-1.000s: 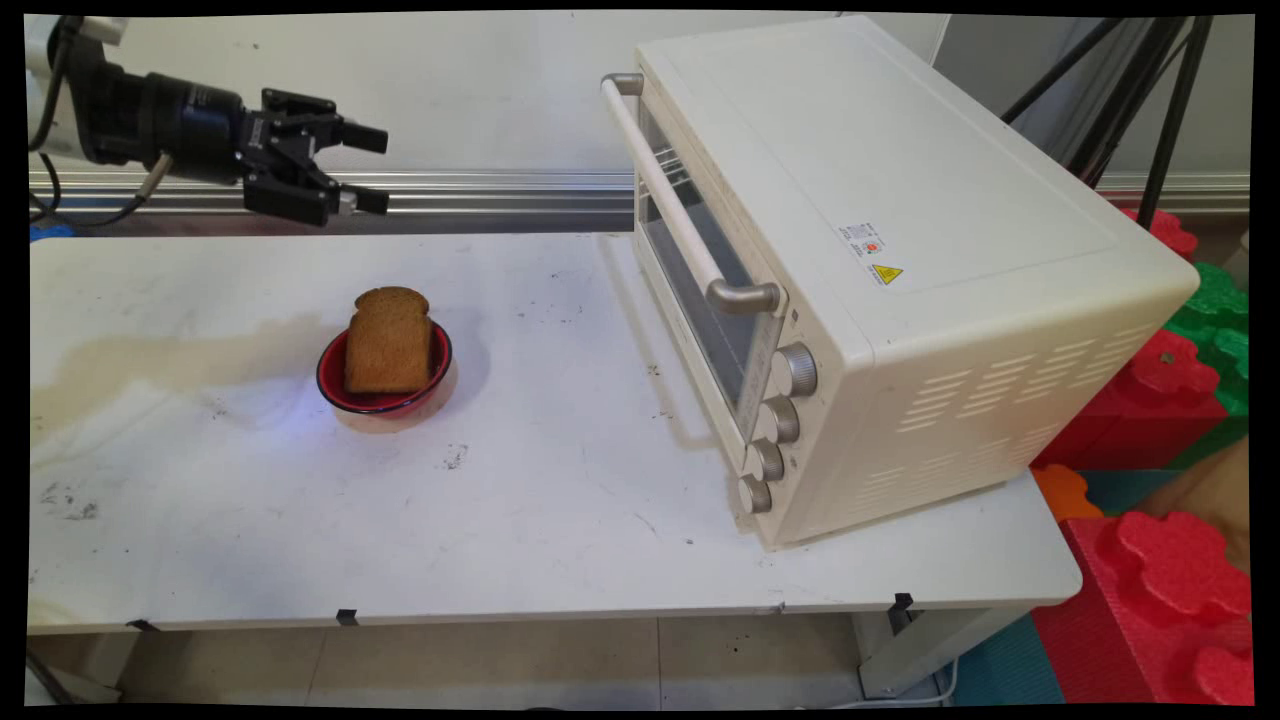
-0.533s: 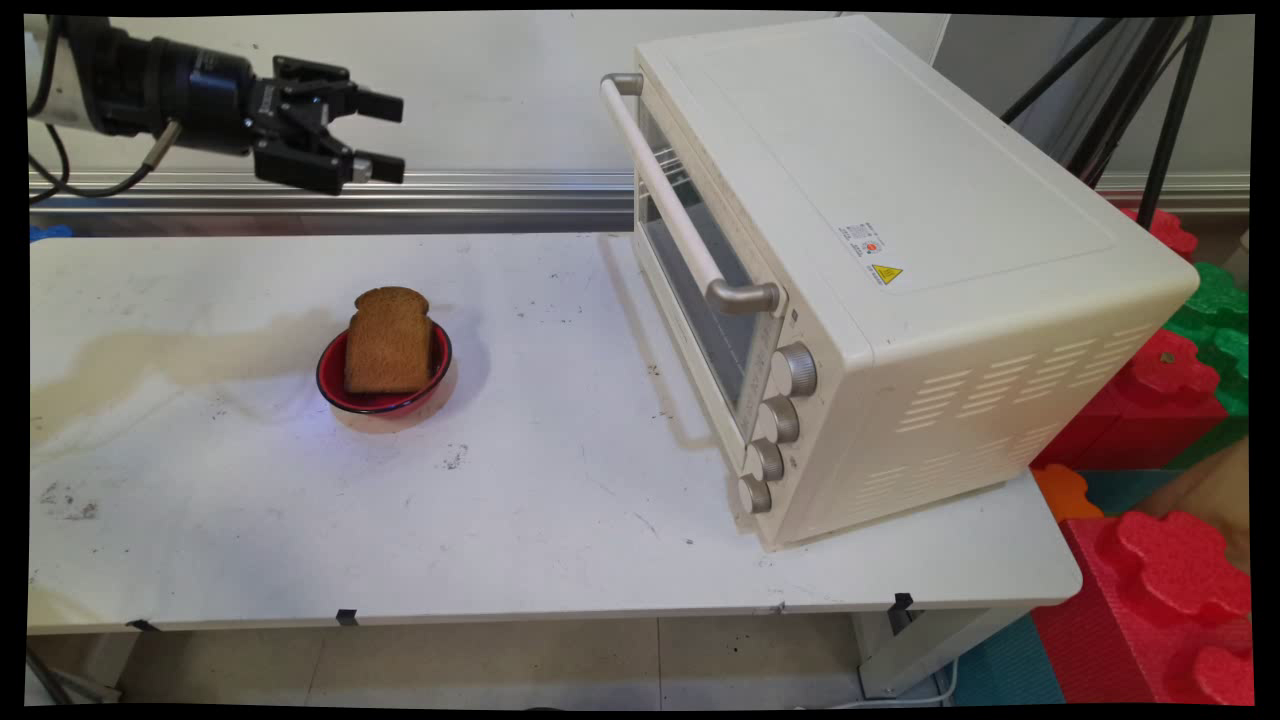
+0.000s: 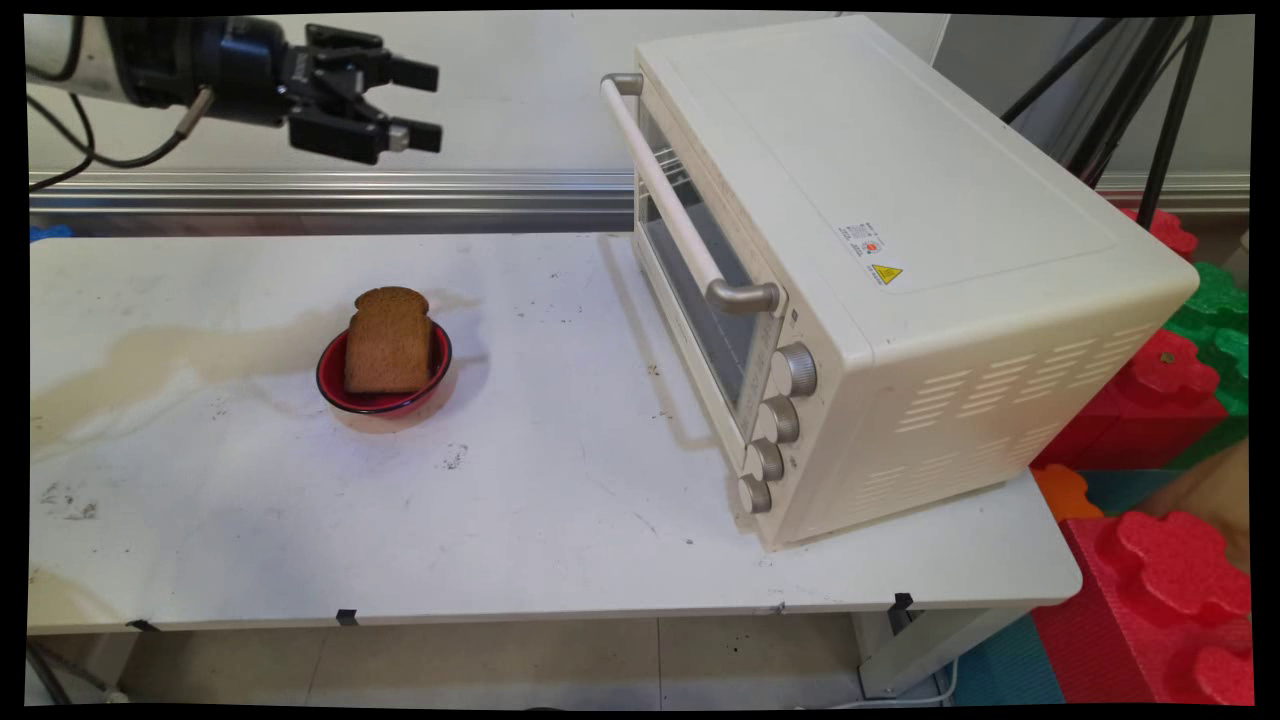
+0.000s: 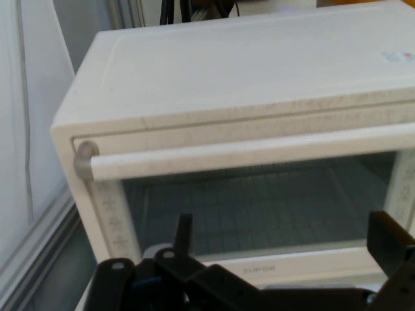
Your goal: Open the oven
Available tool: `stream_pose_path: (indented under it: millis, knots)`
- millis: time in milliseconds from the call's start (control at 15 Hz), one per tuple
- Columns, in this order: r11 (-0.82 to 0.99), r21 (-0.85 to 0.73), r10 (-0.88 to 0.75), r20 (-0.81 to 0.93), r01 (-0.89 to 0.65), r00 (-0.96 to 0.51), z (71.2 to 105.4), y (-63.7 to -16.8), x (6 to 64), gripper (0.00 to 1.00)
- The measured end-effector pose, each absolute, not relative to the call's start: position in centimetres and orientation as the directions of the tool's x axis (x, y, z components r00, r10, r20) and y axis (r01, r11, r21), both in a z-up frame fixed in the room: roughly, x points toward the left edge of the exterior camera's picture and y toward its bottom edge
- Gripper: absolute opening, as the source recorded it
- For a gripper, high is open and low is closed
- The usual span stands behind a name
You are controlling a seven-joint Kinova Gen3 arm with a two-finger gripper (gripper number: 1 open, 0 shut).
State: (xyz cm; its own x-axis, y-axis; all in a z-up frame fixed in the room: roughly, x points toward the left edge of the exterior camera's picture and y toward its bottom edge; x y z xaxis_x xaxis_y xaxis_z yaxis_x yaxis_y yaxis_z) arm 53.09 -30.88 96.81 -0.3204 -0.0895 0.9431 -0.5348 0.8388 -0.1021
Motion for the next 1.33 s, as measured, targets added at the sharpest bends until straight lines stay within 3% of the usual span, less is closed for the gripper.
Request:
stream_pose_path:
  millis: [1333]
  knots:
    - [0.853,-0.081,-0.09,0.95,-0.515,-0.299,96.8,-37.8,42.9,1.0]
